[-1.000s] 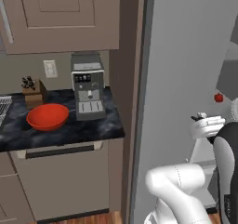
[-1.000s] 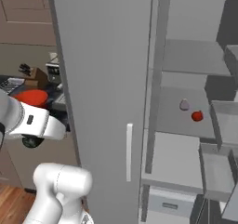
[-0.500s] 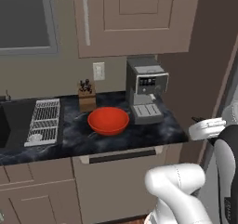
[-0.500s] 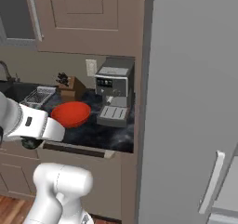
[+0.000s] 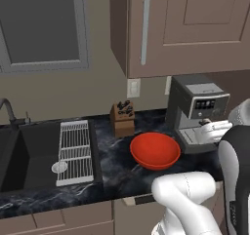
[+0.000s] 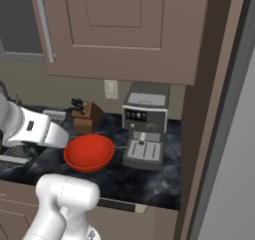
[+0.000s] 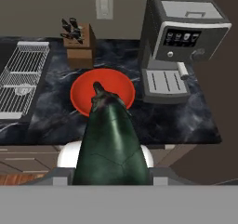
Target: Take the bell pepper, eggplant, and eggplant from the freezer and place them in the bowl on the counter.
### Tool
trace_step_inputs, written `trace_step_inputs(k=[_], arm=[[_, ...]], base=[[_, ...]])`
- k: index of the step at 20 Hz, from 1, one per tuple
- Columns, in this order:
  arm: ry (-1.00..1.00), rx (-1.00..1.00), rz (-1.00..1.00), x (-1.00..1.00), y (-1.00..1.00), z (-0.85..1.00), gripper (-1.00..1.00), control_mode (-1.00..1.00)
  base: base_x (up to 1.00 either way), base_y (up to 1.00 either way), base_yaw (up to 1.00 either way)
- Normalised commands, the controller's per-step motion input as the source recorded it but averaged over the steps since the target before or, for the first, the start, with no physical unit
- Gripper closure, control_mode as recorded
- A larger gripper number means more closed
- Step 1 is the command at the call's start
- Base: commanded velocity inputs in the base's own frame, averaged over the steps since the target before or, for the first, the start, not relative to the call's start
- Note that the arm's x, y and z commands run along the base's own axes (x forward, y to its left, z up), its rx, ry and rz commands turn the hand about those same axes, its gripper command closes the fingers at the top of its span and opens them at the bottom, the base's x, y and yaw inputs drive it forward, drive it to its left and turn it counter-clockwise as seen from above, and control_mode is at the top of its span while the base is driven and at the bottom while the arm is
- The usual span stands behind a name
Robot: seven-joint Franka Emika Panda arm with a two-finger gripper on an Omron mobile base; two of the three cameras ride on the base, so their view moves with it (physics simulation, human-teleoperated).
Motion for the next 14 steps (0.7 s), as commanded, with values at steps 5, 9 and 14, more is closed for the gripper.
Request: trace_step_inputs(k=[5, 9, 14], arm=[[0.0, 0.0, 0.0, 0.0, 0.0, 0.0, 1.0, 1.0], [0.02, 0.01, 0.0, 0.23, 0.13, -0.04, 1.0, -1.0], [0.02, 0.15, 0.06, 0.5, 0.58, -0.83, 1.0, -1.0]], base=[[0.6, 0.68, 0.0], [0.69, 0.36, 0.0], [0.0, 0.0, 0.0]])
